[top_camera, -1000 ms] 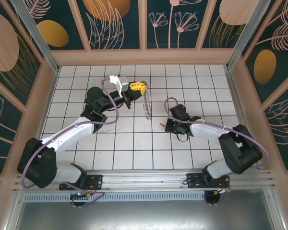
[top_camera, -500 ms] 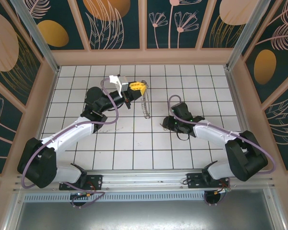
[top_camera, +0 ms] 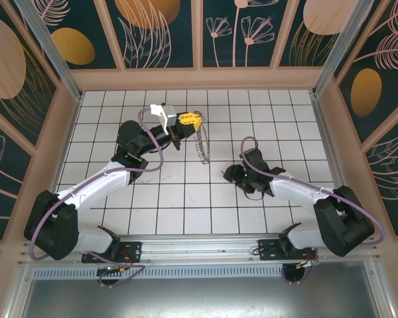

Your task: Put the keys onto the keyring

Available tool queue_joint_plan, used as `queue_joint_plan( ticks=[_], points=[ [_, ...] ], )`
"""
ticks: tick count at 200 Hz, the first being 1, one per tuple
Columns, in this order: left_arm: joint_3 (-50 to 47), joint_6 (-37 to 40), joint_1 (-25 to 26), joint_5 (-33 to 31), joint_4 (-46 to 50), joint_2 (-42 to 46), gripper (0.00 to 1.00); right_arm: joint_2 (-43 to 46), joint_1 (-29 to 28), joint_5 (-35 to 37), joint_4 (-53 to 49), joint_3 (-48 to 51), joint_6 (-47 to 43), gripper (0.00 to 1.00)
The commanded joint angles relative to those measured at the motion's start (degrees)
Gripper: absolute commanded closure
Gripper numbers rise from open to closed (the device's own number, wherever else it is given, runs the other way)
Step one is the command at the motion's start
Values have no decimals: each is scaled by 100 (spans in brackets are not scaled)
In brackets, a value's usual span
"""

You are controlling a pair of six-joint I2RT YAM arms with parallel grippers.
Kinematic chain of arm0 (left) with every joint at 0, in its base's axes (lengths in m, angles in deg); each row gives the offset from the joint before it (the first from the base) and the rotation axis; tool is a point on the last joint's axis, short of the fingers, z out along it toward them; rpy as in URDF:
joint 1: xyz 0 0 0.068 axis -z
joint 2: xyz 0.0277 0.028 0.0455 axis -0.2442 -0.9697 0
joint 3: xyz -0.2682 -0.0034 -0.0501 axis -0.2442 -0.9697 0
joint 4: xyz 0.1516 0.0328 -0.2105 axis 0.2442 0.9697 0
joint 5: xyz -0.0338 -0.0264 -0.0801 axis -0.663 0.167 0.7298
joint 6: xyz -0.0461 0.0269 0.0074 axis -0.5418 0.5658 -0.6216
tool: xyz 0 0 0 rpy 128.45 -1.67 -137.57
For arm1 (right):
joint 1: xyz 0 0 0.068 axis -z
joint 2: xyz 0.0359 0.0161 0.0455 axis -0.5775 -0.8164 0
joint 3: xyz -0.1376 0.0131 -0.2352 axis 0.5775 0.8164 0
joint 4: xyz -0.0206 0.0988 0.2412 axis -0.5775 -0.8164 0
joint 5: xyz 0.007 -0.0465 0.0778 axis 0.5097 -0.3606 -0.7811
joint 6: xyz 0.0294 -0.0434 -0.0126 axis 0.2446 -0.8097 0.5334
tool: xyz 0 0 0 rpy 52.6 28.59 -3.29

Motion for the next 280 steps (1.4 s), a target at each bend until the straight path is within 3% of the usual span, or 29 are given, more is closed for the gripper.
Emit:
queue_joint_plan(
  ticks=[1,86,280],
  points=[
    [-60,-87,31,65,-447,-2,100,74,-12,-124,283,70,397,47],
    [-141,-220,31,87,-692,-47,100,-221,65,-291,425,43,571,59],
    [-122,-283,30,133,-884,-199,100,-871,460,-640,693,-98,216,69]
  ],
)
